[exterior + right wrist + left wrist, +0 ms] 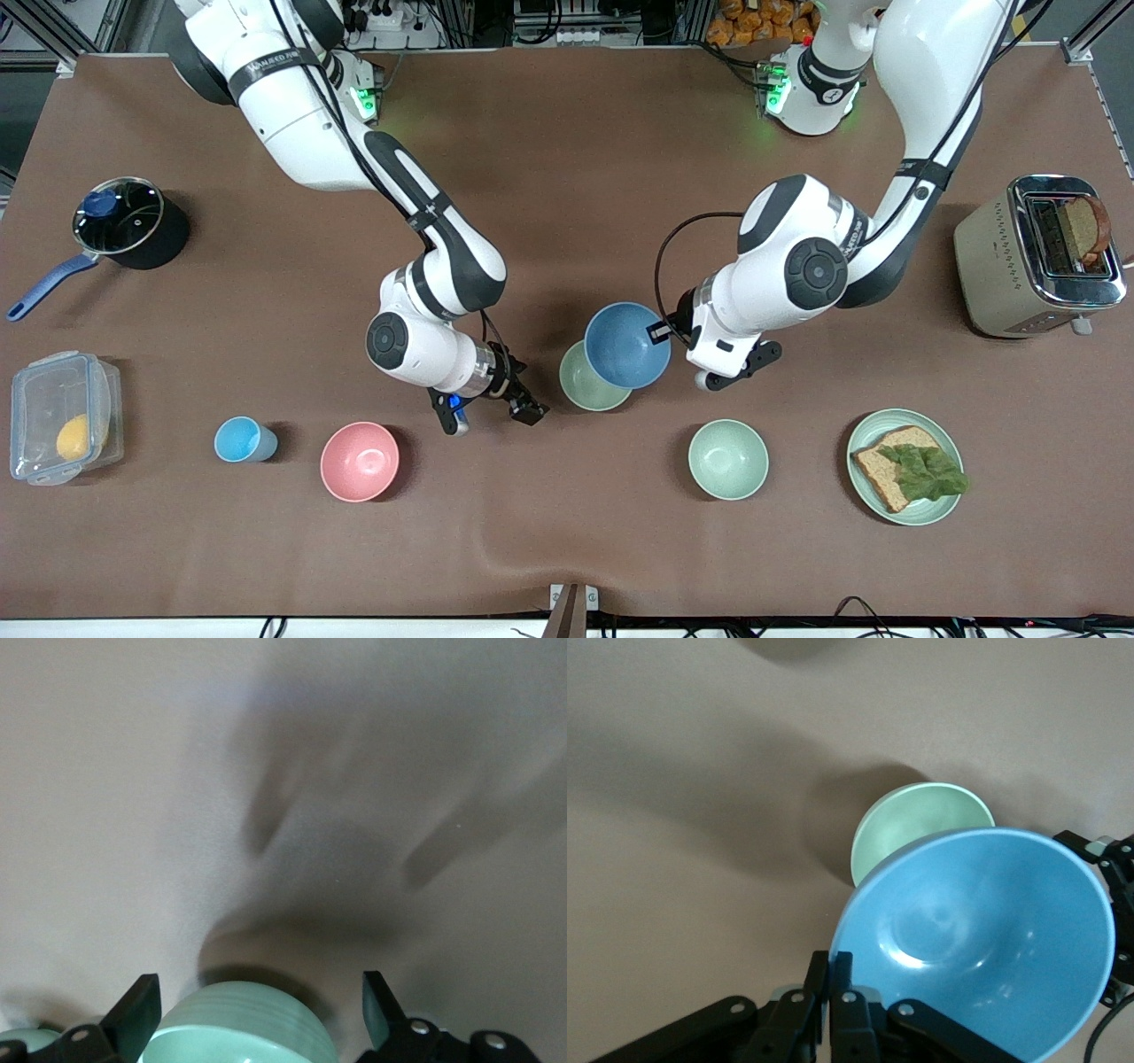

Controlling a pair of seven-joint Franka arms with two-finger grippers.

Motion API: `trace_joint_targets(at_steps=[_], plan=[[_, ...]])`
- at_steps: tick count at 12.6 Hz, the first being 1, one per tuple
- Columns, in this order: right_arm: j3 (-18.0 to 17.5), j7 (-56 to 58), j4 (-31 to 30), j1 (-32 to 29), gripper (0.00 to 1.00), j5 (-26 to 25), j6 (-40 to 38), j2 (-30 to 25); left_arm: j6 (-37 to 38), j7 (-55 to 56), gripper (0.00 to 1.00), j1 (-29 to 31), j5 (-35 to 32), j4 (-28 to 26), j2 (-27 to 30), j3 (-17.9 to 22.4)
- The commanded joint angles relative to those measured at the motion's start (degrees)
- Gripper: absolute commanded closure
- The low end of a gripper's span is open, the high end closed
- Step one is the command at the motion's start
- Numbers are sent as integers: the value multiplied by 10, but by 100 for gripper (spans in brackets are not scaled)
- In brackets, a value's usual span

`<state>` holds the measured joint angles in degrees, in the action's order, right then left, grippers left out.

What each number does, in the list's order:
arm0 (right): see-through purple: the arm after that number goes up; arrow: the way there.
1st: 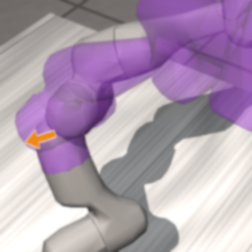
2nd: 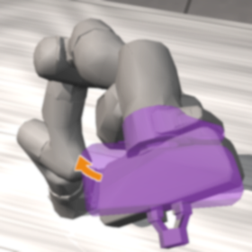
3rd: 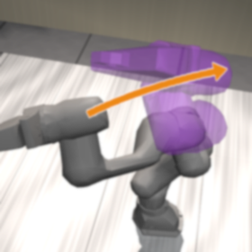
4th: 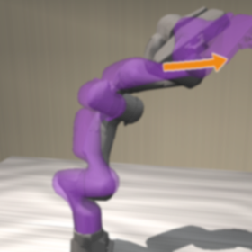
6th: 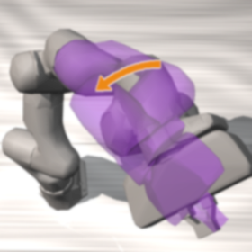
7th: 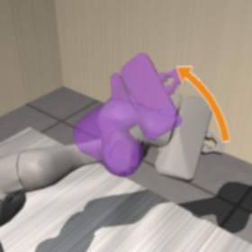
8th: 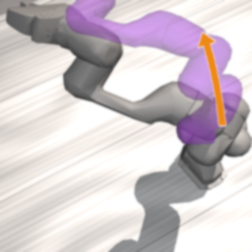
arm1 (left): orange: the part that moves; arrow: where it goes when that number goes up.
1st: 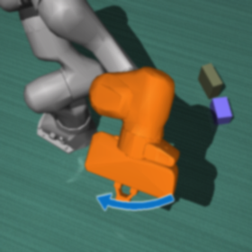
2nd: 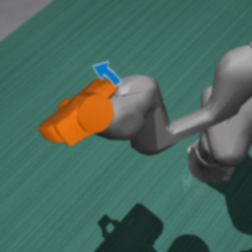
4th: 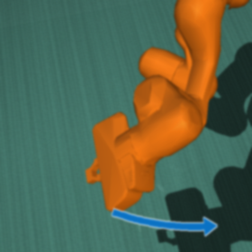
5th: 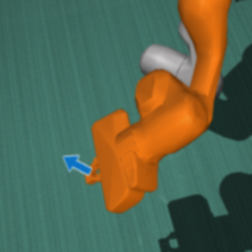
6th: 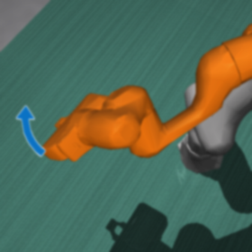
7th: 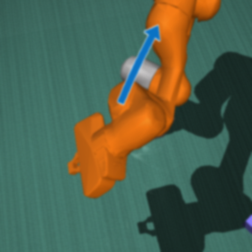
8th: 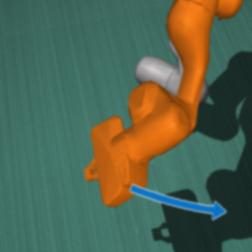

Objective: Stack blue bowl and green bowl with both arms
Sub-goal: 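Lower the blue bowl with the left gripper into the green bowl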

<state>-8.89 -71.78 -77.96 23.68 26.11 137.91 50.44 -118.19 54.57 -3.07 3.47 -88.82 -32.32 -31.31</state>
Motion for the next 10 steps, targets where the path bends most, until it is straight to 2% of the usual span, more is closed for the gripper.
trace_joint_targets(at_steps=[1, 4, 10], plan=[[5, -25, -3, 18, 0, 18, 32, 7, -20, 32, 100, -18, -19, 17, -18, 2], [5, -43, -3, 23, 0, 18, 34, 11, -32, 68, 100, -27, -91, 17, -41, 1], [6, -101, -3, 35, 0, 26, 68, 21, -106, 80, 100, -51, -120, 14, -83, 4]])
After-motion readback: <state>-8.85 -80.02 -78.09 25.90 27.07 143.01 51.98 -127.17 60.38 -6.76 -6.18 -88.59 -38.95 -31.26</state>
